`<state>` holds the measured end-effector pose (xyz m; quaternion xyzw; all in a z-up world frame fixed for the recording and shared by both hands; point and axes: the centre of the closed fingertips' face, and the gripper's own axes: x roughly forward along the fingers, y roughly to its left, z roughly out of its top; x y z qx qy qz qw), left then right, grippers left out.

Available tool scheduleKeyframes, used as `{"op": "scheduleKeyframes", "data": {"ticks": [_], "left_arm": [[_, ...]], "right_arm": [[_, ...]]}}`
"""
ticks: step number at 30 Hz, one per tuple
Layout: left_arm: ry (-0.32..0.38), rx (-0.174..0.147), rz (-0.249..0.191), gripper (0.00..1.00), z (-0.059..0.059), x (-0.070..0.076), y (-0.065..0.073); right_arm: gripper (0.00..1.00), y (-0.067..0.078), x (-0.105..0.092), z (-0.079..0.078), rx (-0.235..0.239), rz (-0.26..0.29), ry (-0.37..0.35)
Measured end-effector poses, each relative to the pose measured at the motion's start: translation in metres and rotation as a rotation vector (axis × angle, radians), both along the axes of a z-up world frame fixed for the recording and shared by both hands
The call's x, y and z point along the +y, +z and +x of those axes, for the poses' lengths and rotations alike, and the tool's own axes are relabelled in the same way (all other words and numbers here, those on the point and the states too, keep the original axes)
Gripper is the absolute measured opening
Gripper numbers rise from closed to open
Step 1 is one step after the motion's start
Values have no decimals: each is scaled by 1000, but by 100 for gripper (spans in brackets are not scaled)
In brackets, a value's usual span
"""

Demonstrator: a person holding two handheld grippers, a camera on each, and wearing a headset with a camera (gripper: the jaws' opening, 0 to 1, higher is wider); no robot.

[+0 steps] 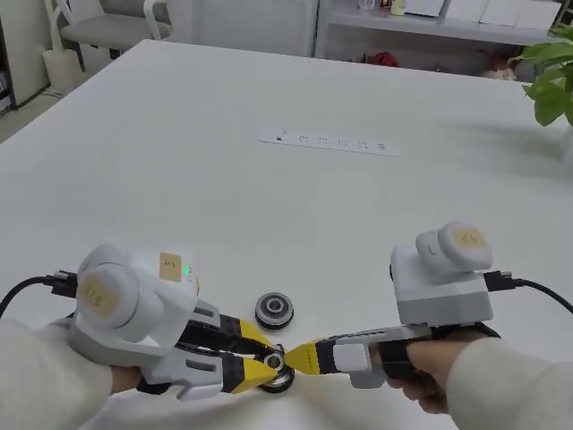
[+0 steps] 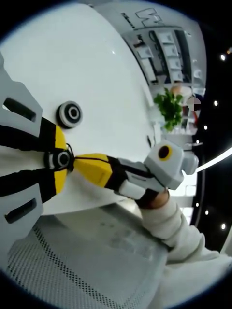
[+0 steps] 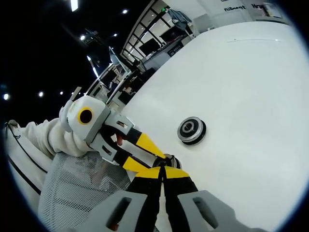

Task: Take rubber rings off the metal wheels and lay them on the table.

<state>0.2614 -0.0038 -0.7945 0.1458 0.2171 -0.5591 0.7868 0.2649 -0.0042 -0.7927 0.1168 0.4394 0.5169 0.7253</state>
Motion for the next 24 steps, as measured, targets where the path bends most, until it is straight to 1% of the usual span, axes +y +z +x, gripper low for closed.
{"op": "scheduleKeyframes", "data": {"ticks": [8, 10, 12, 14, 20, 21, 24], "left_arm": [[0, -3, 3, 13, 0, 0, 0], [0, -3, 3, 13, 1, 0, 0], [0, -4, 4, 13, 1, 0, 0], [0, -3, 5, 13, 1, -1, 0], [5, 24, 1, 14, 0, 0, 0], [10, 36, -1, 14, 0, 0, 1], [12, 51, 5, 14, 0, 0, 1]], "right_arm": [[0, 4, 4, -3, -11, 15, 23], [0, 7, 6, -2, -9, 31, 16], [0, 8, 5, -1, -18, 29, 14], [0, 6, 4, -1, -13, 28, 11], [0, 2, 1, 0, -16, 6, 7], [0, 1, 1, 0, -17, 2, 9], [0, 2, -1, 2, -23, -2, 7]]}}
